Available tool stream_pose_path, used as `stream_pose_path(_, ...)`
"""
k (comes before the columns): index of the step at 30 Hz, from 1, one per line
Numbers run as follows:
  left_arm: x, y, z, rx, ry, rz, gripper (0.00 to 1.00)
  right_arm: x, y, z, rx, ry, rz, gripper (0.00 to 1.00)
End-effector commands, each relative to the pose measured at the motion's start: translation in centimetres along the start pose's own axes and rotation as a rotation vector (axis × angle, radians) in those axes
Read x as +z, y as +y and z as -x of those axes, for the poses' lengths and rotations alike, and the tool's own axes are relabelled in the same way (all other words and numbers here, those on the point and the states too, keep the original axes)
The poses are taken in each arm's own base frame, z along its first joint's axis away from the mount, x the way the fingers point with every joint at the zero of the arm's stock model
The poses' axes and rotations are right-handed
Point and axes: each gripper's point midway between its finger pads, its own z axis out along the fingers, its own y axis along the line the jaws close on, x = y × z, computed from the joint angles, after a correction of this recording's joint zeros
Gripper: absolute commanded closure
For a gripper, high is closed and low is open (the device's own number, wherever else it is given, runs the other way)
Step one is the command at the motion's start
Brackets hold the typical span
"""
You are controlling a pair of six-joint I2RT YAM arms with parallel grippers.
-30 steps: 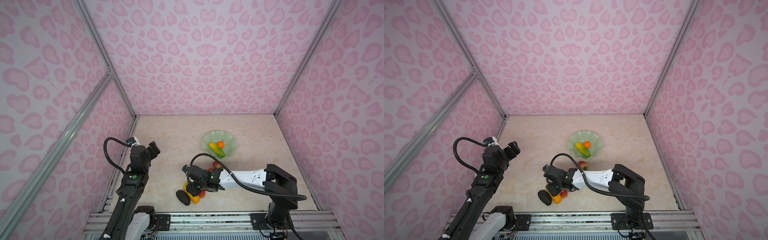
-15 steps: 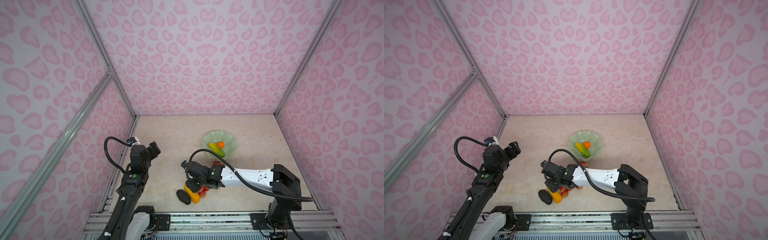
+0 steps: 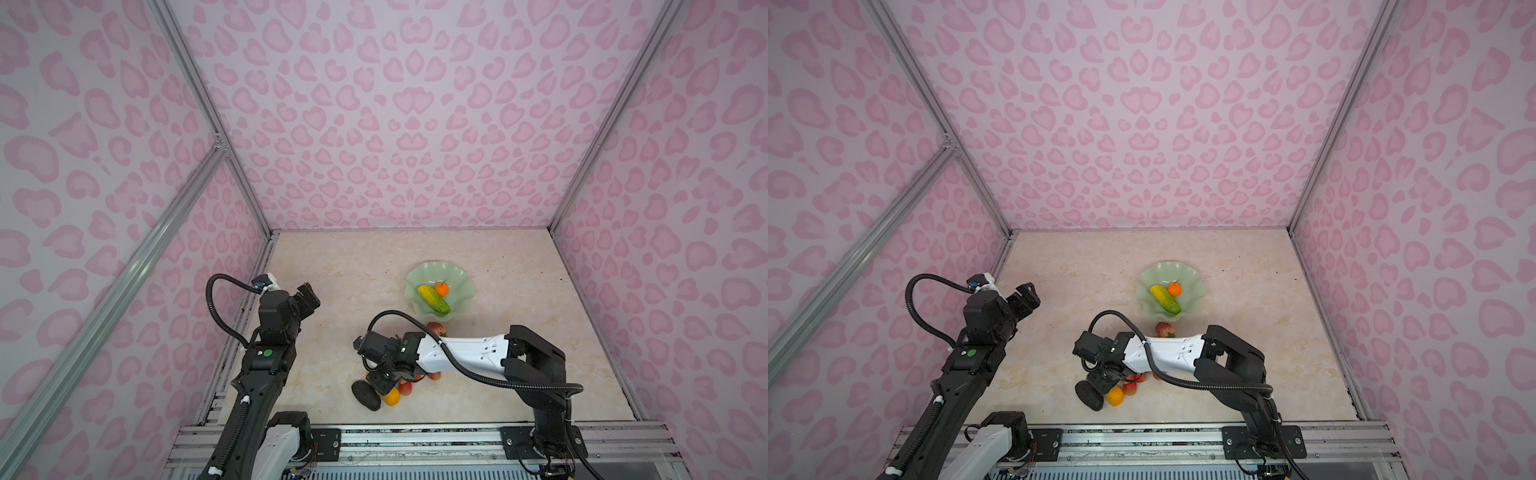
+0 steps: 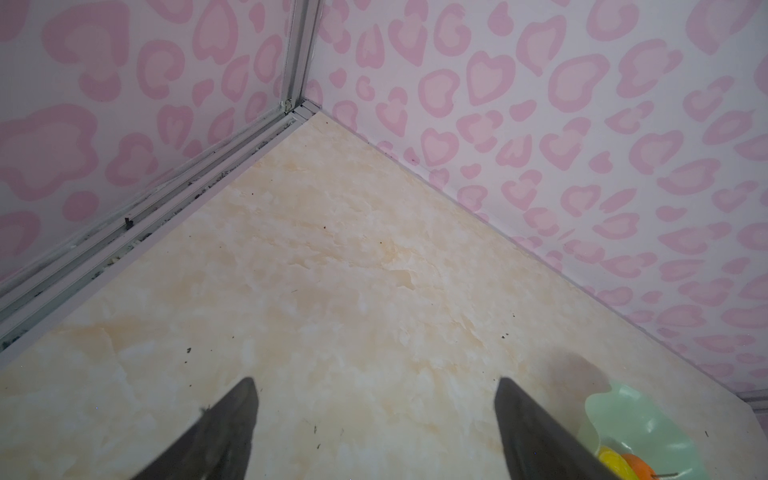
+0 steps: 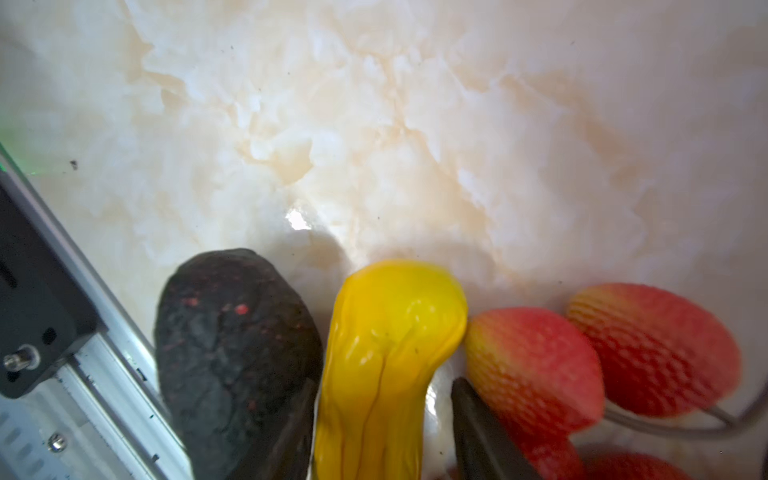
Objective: Place and organize the fake fruits in the fruit bowl
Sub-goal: 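Reach the right gripper to the yellow squash and grasp it while the left arm retracts, then carry the yellow squash with the right gripper into the bowl and release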
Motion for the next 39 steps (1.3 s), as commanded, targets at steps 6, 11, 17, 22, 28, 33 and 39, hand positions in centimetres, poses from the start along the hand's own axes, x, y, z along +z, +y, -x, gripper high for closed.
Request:
stream_pose_path(6,-0.2,0.0,0.4,0.013,-0.016,-0.002,0.1,0.8,-0.4,1.0,0.013,0.008,0.022,0.67)
stream_pose_path(11,-0.2,0.0,0.5,0.015,-0.021,-0.002,0.1,-3.8,-0.3,4.3,0.049,-0.127,0.088,0.78)
stream_pose_path(17,-0.1,-0.2,0.4,0.01,-0.014,-0.013,0.1,-12.0,-6.7,8.6,0.201,-0.356,0.092,0.79)
stream_pose_path(22,0.0,-0.4,0.2,0.011,-0.003,-0.027,0.1,-13.9,-17.7,9.2,0.338,-0.432,-0.087,0.78)
stream_pose_path(28,0.0,-0.4,0.1,0.013,0.002,-0.025,0.1,-10.6,-25.7,8.4,0.327,-0.337,-0.28,0.77)
stream_pose_path(33,0.3,-0.1,-0.4,0.006,0.016,-0.013,0.1,-7.0,-28.0,7.4,0.315,-0.262,-0.324,0.67)
stream_pose_path(39,0.2,0.0,-0.2,0.007,0.01,-0.009,0.09,-10.3,-27.1,8.4,0.327,-0.363,-0.325,0.39)
